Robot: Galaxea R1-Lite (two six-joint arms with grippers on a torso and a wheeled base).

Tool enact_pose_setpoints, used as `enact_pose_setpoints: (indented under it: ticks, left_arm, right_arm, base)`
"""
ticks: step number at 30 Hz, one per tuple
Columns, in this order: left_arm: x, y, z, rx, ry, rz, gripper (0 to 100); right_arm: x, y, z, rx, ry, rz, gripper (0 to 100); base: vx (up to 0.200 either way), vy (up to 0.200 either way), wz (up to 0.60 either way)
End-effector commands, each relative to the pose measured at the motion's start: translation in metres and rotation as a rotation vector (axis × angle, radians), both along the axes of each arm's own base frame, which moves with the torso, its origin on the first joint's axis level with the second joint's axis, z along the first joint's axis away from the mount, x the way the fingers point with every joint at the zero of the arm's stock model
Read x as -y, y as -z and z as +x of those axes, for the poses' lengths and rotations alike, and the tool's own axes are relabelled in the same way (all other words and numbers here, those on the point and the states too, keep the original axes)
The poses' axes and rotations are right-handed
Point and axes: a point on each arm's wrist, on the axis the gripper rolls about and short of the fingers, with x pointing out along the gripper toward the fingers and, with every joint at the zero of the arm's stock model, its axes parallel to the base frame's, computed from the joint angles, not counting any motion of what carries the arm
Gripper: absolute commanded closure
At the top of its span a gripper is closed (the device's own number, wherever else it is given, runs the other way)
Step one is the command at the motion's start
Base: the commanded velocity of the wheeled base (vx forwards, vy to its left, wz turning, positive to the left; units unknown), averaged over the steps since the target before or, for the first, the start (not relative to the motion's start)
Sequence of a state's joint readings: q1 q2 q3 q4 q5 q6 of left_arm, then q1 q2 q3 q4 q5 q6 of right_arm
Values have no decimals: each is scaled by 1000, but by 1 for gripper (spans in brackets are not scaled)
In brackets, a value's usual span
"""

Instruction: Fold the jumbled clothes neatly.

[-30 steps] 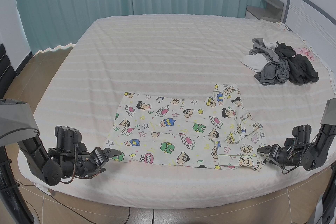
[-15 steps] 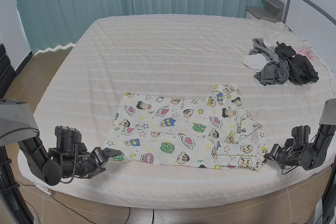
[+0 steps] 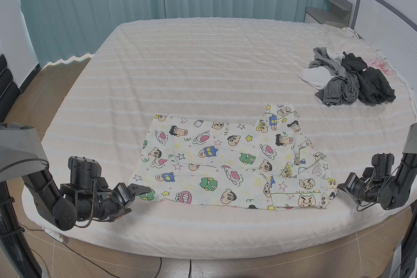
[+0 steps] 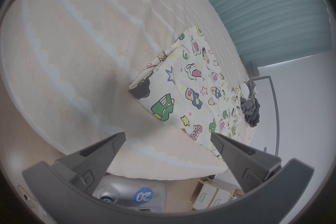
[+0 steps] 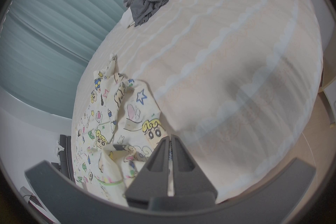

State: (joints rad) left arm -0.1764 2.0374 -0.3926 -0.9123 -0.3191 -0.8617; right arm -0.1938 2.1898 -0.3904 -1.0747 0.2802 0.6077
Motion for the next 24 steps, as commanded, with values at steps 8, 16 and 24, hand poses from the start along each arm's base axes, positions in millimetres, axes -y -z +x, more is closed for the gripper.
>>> enact_pose_setpoints:
  ticks: [8, 16, 24]
  left_arm:
    - [0, 0, 0, -1, -1, 1, 0]
    - [5, -7, 1, 22, -22, -5, 0]
    - [10, -9, -3, 69, -16, -29, 0]
  right_arm:
    - [2, -2, -4, 16, 11, -2, 100]
    - [-14, -50, -22, 157, -15, 12, 100]
    - [-45, -90, -53, 273, -97, 53, 100]
  base:
    - [0, 0, 0]
    - [0, 0, 0]
    - [100, 0, 0]
